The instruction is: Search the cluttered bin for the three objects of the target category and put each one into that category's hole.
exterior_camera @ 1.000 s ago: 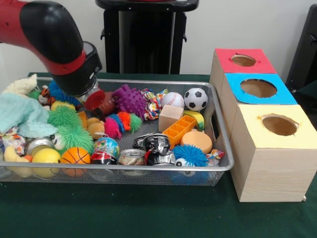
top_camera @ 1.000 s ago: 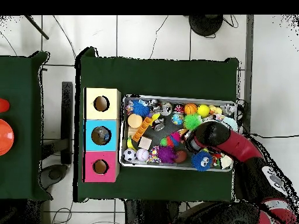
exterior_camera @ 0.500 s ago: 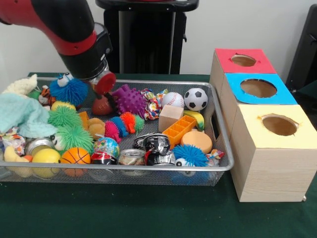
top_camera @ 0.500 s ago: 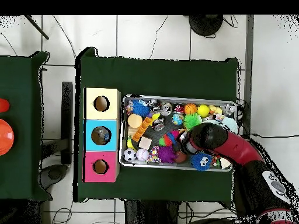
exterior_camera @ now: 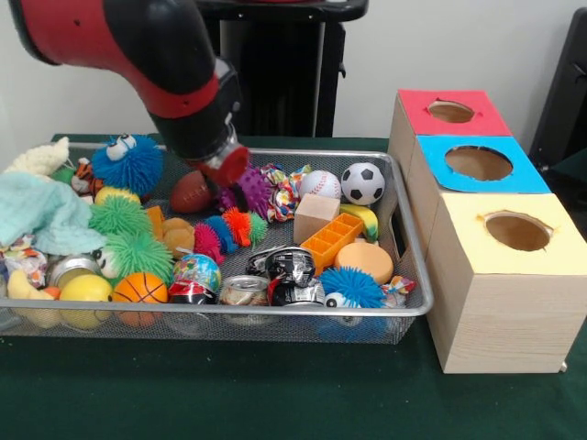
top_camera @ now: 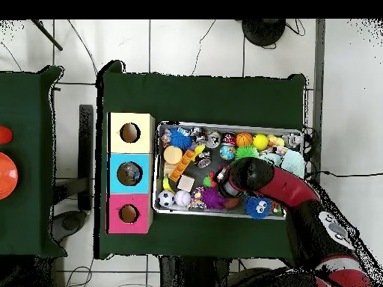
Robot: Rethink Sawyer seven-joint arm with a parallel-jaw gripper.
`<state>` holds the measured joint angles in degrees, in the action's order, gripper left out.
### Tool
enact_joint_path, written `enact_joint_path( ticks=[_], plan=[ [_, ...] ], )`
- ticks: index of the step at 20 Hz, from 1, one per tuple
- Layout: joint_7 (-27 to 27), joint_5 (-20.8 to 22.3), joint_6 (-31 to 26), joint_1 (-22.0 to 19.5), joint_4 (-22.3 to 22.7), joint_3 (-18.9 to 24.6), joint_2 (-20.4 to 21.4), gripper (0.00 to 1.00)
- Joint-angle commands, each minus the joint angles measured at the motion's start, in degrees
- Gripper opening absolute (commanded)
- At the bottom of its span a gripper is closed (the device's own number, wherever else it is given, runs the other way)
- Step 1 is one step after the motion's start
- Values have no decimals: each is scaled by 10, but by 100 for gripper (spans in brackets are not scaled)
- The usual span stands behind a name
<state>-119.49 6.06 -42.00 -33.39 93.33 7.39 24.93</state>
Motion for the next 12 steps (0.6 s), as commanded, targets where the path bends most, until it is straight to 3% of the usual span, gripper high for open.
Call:
enact_joint_path(
  ticks=[1,6,9,12],
  plan=[
    [-49,-2,73,42,-76,28,-70,100],
    [-75,-13,16,83,-125,-5,-64,100],
    [-78,-36,-49,88,-122,-1,-40,100],
    [-75,-62,-65,80,-105,17,-32,100]
  ],
)
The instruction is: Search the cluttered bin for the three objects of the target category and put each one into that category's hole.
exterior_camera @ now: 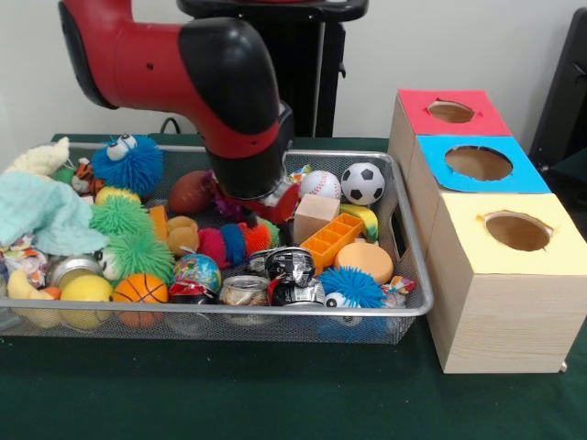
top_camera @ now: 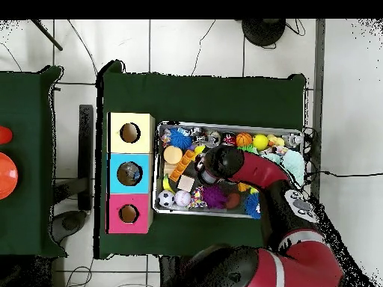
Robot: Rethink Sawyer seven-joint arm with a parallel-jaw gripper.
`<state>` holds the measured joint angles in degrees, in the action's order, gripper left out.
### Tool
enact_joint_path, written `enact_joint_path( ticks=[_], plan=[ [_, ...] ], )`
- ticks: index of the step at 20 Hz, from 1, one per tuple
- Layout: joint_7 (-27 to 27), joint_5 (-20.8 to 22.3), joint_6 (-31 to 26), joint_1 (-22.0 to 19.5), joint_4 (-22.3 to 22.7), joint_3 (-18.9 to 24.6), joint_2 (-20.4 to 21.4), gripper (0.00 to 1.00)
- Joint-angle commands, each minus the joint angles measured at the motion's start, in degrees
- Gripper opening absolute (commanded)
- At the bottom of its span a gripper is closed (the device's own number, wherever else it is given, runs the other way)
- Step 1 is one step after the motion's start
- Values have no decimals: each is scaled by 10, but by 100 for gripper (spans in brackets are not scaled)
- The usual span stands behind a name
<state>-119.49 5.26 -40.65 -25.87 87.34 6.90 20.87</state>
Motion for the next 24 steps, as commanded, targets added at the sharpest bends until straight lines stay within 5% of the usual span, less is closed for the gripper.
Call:
enact_joint_path(
  ticks=[1,24],
  plan=[
    [-73,-58,-75,3,-43,24,6,100],
    [-84,-137,-31,38,-32,40,-18,100]
  ],
)
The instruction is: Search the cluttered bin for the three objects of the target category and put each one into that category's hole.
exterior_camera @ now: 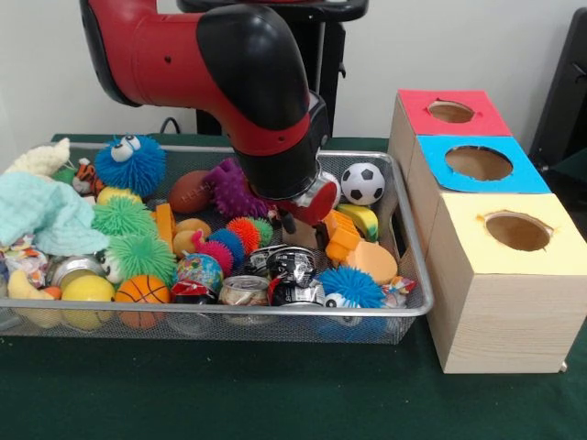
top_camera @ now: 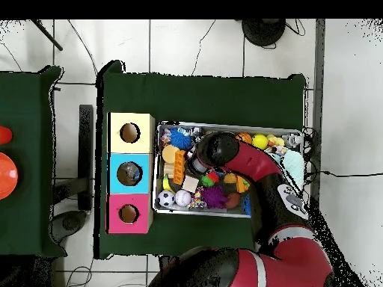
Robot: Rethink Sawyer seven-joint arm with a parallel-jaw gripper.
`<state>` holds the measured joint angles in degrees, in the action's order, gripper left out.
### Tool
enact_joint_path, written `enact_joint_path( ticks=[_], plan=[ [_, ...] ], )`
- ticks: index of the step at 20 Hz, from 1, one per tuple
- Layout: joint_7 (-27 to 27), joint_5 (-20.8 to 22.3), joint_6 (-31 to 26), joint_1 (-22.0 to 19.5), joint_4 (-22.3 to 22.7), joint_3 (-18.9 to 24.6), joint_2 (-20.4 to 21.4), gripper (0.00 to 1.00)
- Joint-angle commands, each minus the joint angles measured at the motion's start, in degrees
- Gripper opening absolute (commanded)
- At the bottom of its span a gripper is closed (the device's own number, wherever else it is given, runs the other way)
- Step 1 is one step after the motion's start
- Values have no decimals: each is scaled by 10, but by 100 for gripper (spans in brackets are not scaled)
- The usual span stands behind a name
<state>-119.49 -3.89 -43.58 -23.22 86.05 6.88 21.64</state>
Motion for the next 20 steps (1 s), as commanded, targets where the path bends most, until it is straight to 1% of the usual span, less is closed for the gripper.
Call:
enact_joint_path(
  ticks=[1,4,6,9,11,14,17,20],
  plan=[
    [-83,-45,3,14,-23,38,-32,100],
    [-77,-39,23,20,-52,31,-67,100],
    [-74,-34,48,21,-63,28,-86,100],
    [-75,-8,113,32,-79,9,-107,100],
    [-82,15,143,47,-102,-21,-124,100],
    [-90,60,170,79,-150,-91,-160,100],
    [-96,85,200,94,-166,-144,-183,100],
    [-103,99,205,104,-174,-178,-196,100]
  ],
)
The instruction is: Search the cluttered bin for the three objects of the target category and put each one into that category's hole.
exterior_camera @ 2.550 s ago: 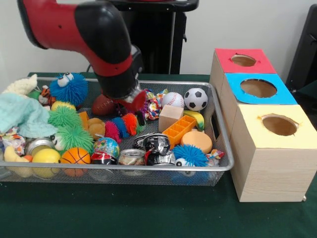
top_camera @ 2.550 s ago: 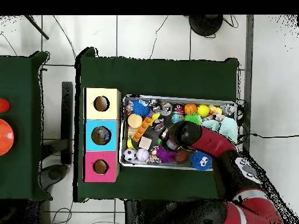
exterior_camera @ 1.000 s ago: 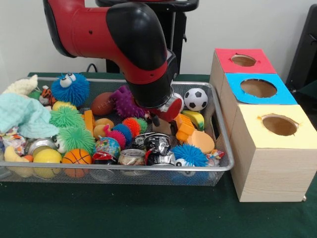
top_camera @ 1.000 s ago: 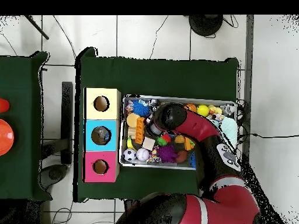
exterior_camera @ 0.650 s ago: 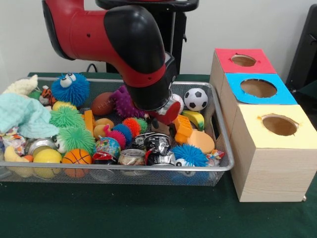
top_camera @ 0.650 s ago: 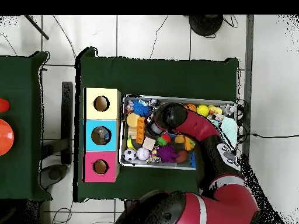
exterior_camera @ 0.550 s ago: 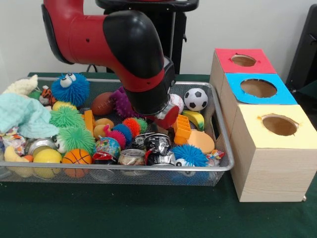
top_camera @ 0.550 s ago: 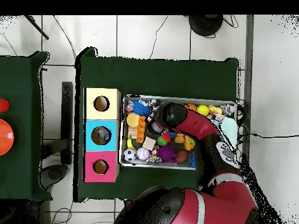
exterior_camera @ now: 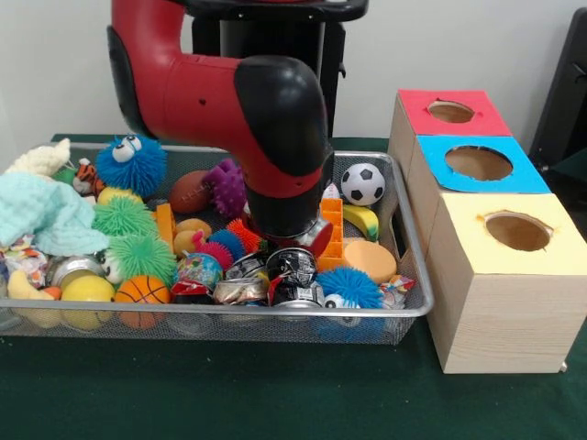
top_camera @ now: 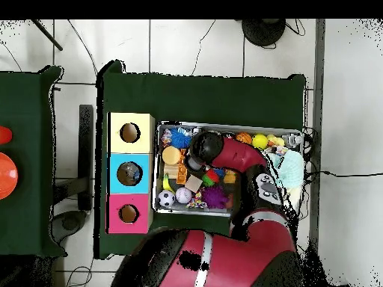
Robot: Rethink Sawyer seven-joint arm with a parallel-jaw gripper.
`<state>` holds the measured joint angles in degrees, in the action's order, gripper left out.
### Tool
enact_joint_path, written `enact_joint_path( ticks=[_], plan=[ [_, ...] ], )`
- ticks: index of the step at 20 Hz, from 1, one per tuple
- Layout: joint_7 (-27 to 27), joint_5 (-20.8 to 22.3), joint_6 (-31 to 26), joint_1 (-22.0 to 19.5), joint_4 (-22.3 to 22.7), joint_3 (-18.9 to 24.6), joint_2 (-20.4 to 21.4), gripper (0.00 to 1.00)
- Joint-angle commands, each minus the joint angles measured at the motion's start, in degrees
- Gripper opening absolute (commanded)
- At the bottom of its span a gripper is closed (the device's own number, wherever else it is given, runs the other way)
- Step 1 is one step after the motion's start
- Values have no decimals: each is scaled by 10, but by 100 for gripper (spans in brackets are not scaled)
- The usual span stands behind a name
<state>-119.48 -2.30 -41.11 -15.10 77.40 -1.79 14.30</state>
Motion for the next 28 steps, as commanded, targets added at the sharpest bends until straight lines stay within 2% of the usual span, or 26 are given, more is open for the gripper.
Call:
enact_joint_path(
  ticks=[1,12,17,23,28],
  plan=[
    [-103,87,180,27,-90,-102,-126,100],
    [-76,97,158,19,-86,-137,-131,100],
    [-37,95,154,-10,-70,-114,-118,100],
    [22,104,122,-42,-23,-91,-70,100],
    [64,123,86,-66,-44,-77,-78,100]
  ],
)
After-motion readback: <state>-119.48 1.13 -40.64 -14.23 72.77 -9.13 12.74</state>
